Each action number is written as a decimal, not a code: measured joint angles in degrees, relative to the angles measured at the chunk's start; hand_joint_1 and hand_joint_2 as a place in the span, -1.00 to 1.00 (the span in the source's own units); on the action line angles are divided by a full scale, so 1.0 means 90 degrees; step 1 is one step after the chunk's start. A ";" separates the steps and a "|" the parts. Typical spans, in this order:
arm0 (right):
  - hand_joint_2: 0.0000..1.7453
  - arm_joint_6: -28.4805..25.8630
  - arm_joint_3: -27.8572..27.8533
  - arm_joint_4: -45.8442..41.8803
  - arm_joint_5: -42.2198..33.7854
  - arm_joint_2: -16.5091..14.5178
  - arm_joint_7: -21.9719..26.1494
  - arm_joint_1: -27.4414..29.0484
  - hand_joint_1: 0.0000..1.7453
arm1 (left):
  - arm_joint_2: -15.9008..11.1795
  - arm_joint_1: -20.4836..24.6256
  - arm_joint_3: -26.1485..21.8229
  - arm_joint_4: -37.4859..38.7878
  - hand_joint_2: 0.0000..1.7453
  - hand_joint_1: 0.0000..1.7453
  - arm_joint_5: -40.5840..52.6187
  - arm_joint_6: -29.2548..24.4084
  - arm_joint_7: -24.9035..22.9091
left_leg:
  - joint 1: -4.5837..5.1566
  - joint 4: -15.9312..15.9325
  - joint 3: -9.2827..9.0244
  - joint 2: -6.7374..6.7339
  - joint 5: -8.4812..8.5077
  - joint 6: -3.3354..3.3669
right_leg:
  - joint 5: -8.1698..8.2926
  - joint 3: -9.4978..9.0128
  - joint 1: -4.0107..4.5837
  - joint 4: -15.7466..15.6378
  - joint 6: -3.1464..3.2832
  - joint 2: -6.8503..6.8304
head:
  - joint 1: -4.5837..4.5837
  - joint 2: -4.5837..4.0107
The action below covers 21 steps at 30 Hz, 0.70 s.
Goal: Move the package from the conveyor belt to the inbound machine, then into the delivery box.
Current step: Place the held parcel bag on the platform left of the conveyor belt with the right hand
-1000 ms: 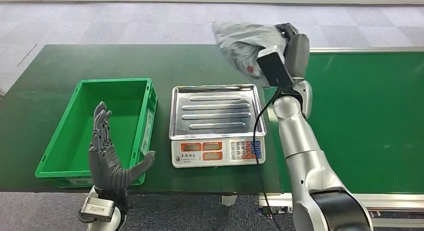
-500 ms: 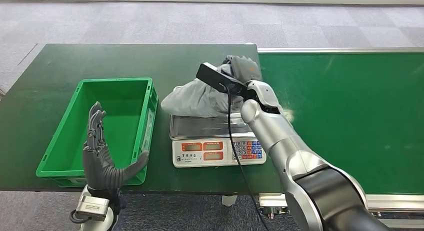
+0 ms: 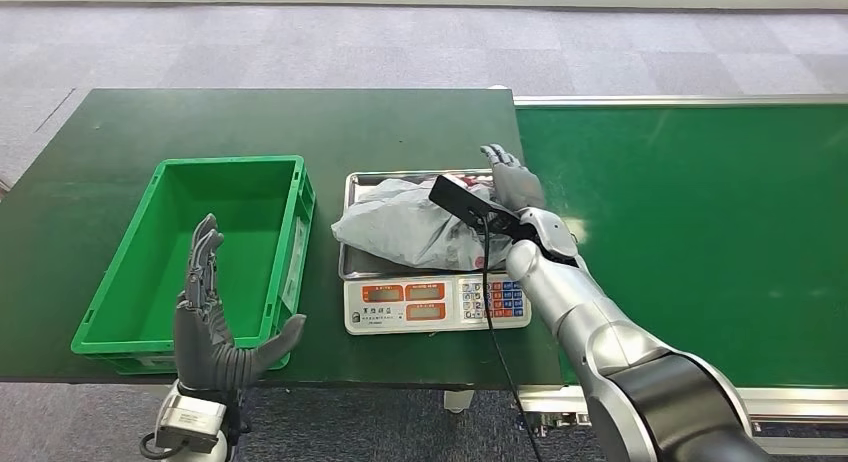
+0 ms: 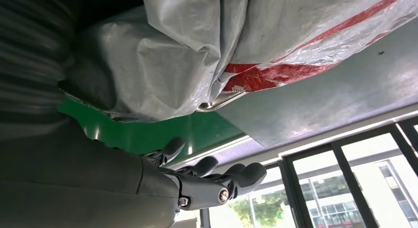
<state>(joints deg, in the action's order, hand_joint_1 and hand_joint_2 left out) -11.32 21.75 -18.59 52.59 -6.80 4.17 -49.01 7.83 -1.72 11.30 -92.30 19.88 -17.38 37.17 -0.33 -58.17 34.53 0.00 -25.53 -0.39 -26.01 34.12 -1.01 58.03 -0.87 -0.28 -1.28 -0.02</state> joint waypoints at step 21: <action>1.00 -0.1596 -0.1423 -0.3823 -0.2849 -0.0200 0.3442 0.1428 -1.00 | 0.0528 0.2580 0.0962 0.2687 1.00 -1.00 0.1366 0.0218 -0.1852 | 0.0001 -0.0009 0.0007 0.0015 0.0008 0.0009 | 0.0011 0.0007 -0.0002 0.0000 -0.0001 -0.0015 | 0.0001 0.0000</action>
<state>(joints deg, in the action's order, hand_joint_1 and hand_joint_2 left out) -25.68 8.94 -52.99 26.95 -8.61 35.15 -36.16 12.58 21.49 19.96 -68.12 32.17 -15.42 20.51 -0.32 -58.25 34.60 0.14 -25.46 -0.31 -25.91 34.17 -1.03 58.03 -0.88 -0.42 -1.28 -0.02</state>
